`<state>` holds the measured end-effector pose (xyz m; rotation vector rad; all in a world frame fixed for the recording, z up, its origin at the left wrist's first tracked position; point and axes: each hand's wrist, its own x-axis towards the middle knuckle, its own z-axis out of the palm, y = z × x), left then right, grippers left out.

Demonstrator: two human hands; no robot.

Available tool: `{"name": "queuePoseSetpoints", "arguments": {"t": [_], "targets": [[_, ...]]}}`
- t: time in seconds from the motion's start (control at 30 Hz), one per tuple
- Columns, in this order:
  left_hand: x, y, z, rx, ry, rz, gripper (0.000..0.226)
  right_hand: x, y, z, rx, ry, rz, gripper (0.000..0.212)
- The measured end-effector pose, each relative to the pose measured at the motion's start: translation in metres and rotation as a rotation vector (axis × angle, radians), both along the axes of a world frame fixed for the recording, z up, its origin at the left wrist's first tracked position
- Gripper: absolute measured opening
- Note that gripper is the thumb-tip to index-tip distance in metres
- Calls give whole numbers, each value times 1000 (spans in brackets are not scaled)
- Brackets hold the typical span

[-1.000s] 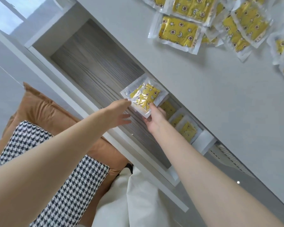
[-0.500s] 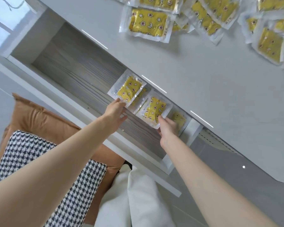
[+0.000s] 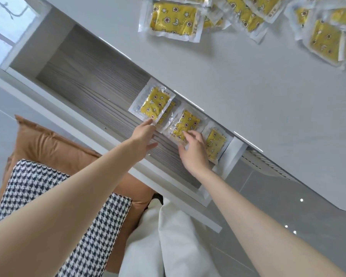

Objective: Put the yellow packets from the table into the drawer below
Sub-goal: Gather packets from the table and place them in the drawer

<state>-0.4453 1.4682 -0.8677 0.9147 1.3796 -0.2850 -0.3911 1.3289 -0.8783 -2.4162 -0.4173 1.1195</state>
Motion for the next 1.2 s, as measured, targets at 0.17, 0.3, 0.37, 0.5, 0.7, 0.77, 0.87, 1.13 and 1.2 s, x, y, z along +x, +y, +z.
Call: {"name": "queuePoseSetpoints", "arguments": {"t": [0.17,0.3,0.37,0.5,0.7,0.77,0.87,1.13,1.2], "targets": [[-10,-3,7,-43,2,-46,50,3,-2,9,21,143,-37,46],[-12,-8,34,1,-8,-115,43,0,-9,36,56,177,-96,39],[-14,-11,56,37,-27,-160,39,-2,-13,56,80,161,-106,36],[-20,-18,112,89,-79,-236,37,-5,-20,110,138,132,-118,36],[-34,-32,212,120,-155,-235,31,-10,-37,216,279,63,-204,31],[-37,-38,250,113,-198,-209,31,-8,-45,259,318,16,-210,30],[-39,-52,307,125,-253,-211,31,-2,-65,323,372,-45,-228,30],[-46,-118,442,180,-383,-419,33,-3,-155,463,428,-131,-345,29],[-44,-135,467,184,-400,-488,35,-2,-180,487,419,-142,-368,29]]}}
